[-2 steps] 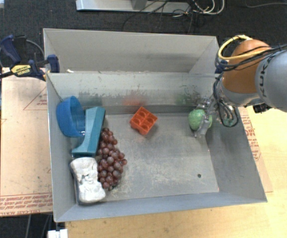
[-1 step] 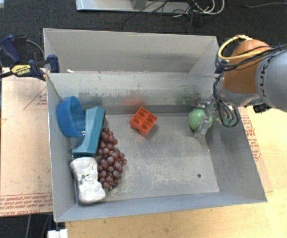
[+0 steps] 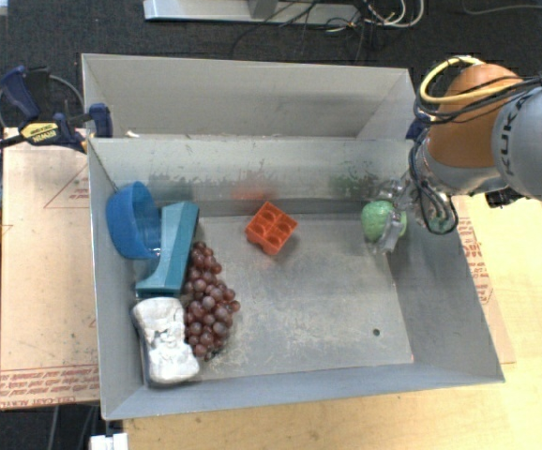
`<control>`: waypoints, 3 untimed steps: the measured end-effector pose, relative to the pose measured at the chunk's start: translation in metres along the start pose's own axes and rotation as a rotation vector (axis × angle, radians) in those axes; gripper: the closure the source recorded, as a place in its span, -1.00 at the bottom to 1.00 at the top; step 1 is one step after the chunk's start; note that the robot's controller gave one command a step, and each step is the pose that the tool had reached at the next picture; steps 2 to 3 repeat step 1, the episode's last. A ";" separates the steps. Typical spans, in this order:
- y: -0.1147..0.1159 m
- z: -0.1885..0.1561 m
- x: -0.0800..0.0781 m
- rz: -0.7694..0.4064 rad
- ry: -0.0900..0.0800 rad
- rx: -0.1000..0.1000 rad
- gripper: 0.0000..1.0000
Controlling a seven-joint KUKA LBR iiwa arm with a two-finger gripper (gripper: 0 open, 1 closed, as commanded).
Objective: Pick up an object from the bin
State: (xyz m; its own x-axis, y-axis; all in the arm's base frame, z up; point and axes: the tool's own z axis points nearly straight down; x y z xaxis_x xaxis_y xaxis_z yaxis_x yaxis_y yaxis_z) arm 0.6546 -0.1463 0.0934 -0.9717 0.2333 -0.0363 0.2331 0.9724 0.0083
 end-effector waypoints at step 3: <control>0.000 -0.038 -0.002 0.000 -0.001 0.000 1.00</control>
Offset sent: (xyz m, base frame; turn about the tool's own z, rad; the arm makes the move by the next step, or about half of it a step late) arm 0.0002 -0.0002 0.0886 -0.0003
